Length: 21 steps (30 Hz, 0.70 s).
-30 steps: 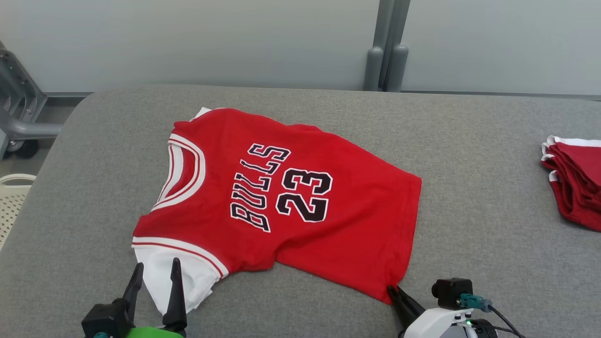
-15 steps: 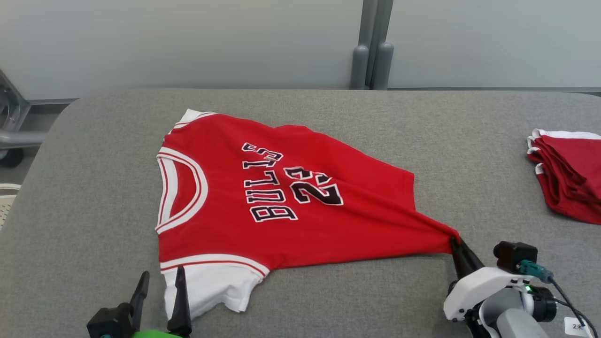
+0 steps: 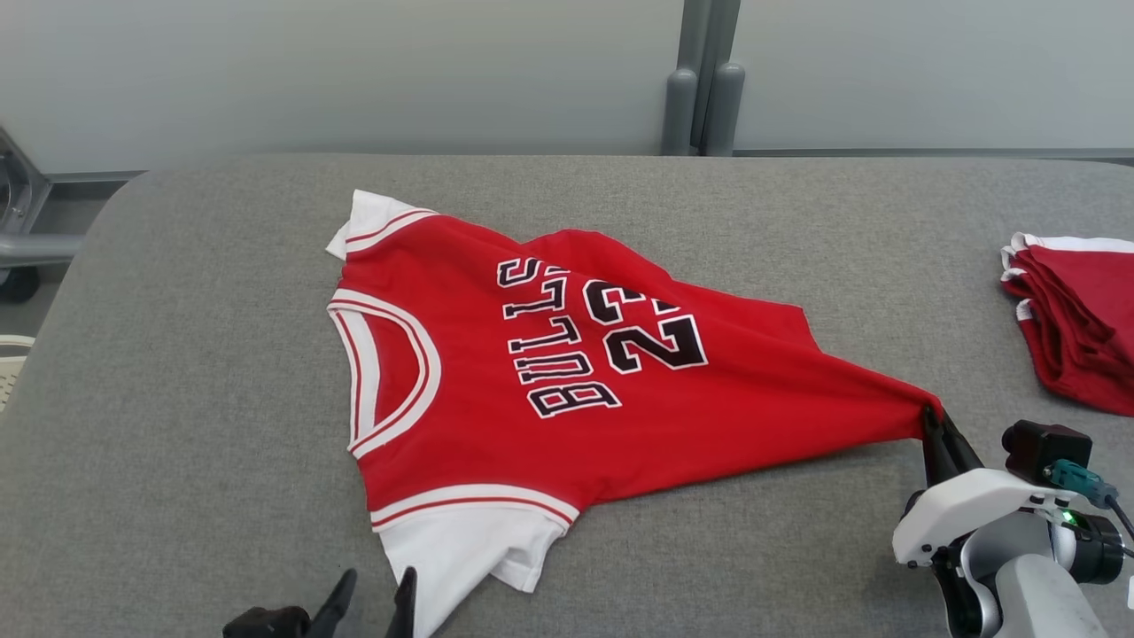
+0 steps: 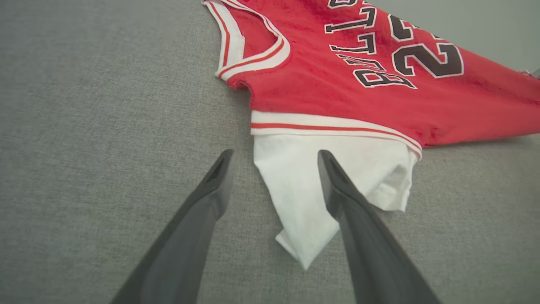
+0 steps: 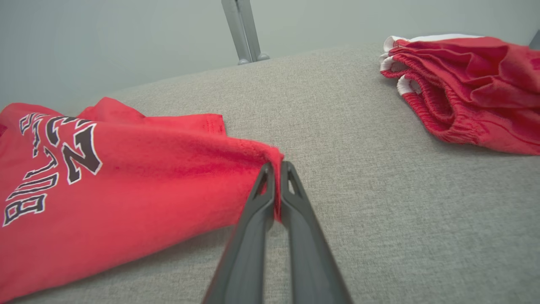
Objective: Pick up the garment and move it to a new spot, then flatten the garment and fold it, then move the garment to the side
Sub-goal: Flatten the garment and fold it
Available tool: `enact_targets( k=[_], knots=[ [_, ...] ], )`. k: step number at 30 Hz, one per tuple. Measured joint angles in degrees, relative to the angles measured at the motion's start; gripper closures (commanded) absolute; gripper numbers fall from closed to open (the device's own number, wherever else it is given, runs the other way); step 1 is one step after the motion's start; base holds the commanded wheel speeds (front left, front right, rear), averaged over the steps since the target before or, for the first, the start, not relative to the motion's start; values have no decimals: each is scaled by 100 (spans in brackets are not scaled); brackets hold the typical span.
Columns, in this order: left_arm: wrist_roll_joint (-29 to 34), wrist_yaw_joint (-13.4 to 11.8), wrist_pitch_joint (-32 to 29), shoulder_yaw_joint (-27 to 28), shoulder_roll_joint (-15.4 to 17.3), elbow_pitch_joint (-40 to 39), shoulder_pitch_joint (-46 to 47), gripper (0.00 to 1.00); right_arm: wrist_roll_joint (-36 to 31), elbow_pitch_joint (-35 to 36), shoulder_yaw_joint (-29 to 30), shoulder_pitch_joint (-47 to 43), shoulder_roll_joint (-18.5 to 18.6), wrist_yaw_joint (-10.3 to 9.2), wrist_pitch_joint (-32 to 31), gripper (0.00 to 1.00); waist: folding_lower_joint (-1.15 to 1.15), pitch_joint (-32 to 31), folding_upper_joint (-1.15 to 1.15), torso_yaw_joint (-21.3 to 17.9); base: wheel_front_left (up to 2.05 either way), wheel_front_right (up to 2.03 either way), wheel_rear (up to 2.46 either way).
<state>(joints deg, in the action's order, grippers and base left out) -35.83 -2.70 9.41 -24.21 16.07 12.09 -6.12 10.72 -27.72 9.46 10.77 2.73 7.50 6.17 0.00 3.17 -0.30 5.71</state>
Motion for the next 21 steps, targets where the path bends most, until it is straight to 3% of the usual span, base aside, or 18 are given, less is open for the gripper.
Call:
enact_targets(
  k=[4, 12, 21],
  knots=[
    [-85, 223, -261, -215, 81, -162, -208, 0, 27, 52, -19, -21, 1, 0, -4, 100, 0, 7, 0, 34, 0, 0, 0],
    [46, 327, -486, -495, 314, -210, -383, 0, 100, 67, -58, -68, 2, 0, -3, 100, 0, 9, 0, 79, 0, 0, 0],
    [269, 466, -378, -766, 131, 420, -78, 0, 172, 49, -122, -70, 1, 0, 4, 100, 0, -10, 0, 10, 0, 0, 0]
  ],
)
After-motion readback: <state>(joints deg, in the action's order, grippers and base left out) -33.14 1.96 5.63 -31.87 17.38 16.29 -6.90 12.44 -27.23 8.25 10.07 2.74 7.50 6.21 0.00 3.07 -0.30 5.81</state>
